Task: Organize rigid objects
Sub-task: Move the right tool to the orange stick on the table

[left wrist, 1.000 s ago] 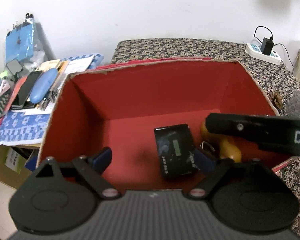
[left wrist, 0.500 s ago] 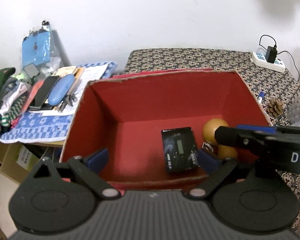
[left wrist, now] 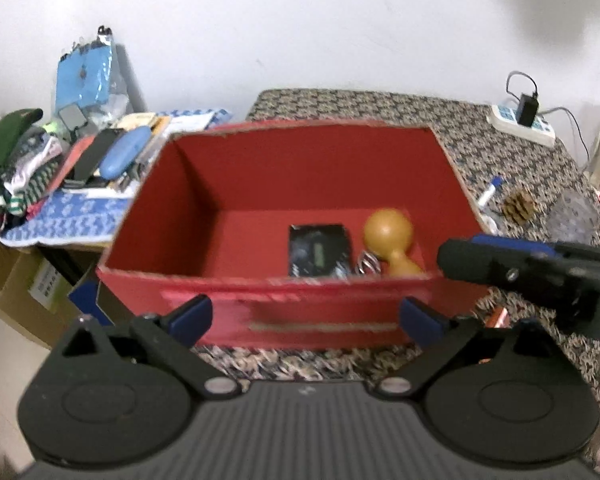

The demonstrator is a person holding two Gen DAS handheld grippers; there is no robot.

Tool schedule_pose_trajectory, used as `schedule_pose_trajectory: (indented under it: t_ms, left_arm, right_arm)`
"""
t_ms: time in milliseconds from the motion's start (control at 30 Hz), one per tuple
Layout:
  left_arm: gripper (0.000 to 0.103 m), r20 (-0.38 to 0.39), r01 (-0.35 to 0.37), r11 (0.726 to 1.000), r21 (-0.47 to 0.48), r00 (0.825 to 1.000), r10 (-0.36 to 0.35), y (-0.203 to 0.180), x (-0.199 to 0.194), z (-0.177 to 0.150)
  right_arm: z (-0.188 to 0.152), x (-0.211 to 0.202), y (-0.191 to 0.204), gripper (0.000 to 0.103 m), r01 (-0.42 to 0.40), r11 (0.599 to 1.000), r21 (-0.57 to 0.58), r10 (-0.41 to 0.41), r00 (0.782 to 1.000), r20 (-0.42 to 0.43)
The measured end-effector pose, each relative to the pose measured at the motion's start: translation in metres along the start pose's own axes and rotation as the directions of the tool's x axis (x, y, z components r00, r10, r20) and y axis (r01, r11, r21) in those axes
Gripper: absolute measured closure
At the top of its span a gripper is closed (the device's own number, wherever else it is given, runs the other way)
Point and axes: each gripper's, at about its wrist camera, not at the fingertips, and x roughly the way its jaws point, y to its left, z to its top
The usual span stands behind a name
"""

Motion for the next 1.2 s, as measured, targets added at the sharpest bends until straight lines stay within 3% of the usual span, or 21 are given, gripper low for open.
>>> schedule_pose_trajectory:
  t_ms: [267, 533, 767, 967, 1067, 1133, 1200]
  left_arm:
    - [0.003, -0.076, 0.086, 0.996, 0.011, 0.993, -0.085, -0.045, 0.017, -0.03]
    - [0.002, -0.197, 0.209, 0.977, -0.035, 0.957, -0.212, -0.08, 0.052, -0.055]
    - [0.0, -0.221, 0.264, 0.964, -0.02, 0.939, -0.261, -0.102, 0.064, -0.059]
    - [0.0, -0.219, 0.257, 0.967, -0.004, 0.943, -0.251, -0.107, 0.071, -0.061]
    - [0.002, -0.202, 0.27, 0.963, -0.015, 0.942, -0.268, -0.104, 0.072, -0.061]
    - [0.01, -0.186, 0.273, 0.962, 0.004, 0.946, -0.268, -0.107, 0.074, -0.061]
    - [0.012, -0.185, 0.28, 0.96, 0.011, 0.944, -0.274, -0.11, 0.079, -0.059]
  right_arm:
    - [-0.019, -0.02, -0.033, 0.074, 0.029, 0.999, 0.037, -0.027, 0.997, -0.067]
    - [-0.042, -0.029, -0.07, 0.074, 0.123, 0.991, 0.06, -0.112, 0.98, -0.164]
    - [-0.043, -0.024, -0.097, 0.074, 0.216, 0.974, 0.067, -0.199, 0.96, -0.197]
    - [-0.038, -0.007, -0.117, 0.074, 0.299, 0.952, 0.068, -0.277, 0.934, -0.225]
    - [-0.039, 0.0, -0.136, 0.074, 0.297, 0.942, 0.153, -0.253, 0.933, -0.255]
    - [-0.04, 0.001, -0.146, 0.074, 0.266, 0.936, 0.232, -0.206, 0.945, -0.253]
    - [-0.04, 0.003, -0.148, 0.074, 0.244, 0.935, 0.258, -0.176, 0.95, -0.258]
